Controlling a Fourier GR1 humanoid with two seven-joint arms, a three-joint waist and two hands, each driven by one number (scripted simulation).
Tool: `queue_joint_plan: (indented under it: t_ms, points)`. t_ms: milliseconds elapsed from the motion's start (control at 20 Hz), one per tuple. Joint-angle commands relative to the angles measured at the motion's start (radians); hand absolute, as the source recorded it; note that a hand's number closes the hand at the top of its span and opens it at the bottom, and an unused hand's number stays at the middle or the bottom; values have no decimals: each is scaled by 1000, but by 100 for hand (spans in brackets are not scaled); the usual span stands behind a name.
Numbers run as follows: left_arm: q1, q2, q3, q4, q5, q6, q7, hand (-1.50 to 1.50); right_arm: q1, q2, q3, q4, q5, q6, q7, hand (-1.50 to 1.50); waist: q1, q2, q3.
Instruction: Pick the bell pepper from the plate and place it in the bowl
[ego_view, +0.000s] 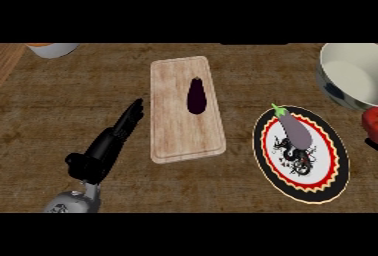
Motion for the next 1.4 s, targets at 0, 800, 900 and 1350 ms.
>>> queue_joint_plan:
  t_ms: [0,800,900,1350]
  points:
    - [-36,-1,17,10,3,-12,23,0,-107,-32,-85,221,-37,60,-78,150,13,5,0]
    - [-66,-34,12,27,-15,-28,22,0,-543,34,12,949,387,-319,-253,150,48,16,2]
    - [-83,-44,-7,13,-13,-32,45,0,-568,-34,53,992,413,-170,-208,150,63,22,2]
    - [-80,-68,-33,28,-49,-16,16,0,-668,16,36,1233,392,-23,-396,-150,66,28,5]
